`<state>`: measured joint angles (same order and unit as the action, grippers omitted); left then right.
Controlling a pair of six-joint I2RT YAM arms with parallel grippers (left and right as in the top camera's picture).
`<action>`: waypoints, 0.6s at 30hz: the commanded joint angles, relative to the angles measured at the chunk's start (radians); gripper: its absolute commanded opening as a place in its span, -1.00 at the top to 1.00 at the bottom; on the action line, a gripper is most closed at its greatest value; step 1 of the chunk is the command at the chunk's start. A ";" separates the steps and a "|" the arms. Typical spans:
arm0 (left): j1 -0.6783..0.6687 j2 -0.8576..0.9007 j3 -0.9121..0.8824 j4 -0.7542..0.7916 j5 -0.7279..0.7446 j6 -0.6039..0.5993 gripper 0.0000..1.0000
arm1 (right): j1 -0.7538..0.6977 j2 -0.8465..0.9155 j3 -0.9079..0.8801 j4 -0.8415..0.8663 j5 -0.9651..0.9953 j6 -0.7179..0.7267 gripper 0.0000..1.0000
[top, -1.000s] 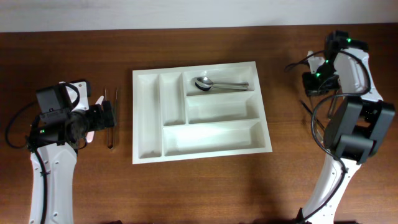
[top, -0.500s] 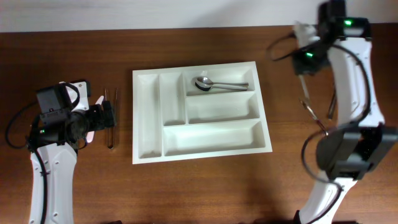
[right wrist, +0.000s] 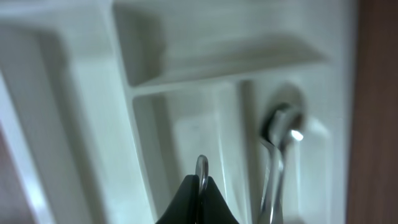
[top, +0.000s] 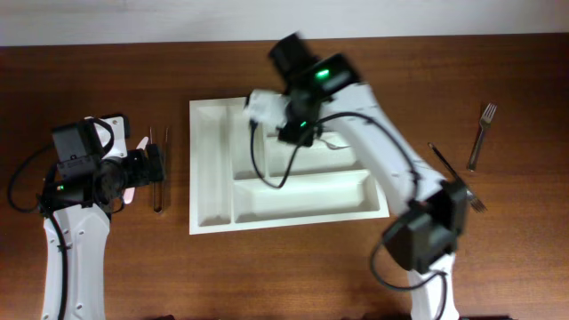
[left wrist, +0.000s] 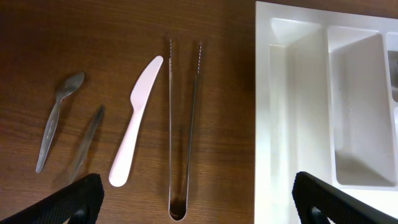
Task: Pack container
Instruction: 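Carry the knife into the tray's middle-right compartment and release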
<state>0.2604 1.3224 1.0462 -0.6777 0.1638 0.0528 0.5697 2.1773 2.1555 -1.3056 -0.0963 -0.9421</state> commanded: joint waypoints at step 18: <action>0.005 0.005 0.022 -0.002 -0.007 0.016 -0.98 | 0.012 0.085 0.123 -0.056 0.327 0.169 0.20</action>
<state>0.2604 1.3224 1.0462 -0.6777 0.1638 0.0528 0.5758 2.3272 2.1773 -1.3277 0.1265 -0.9932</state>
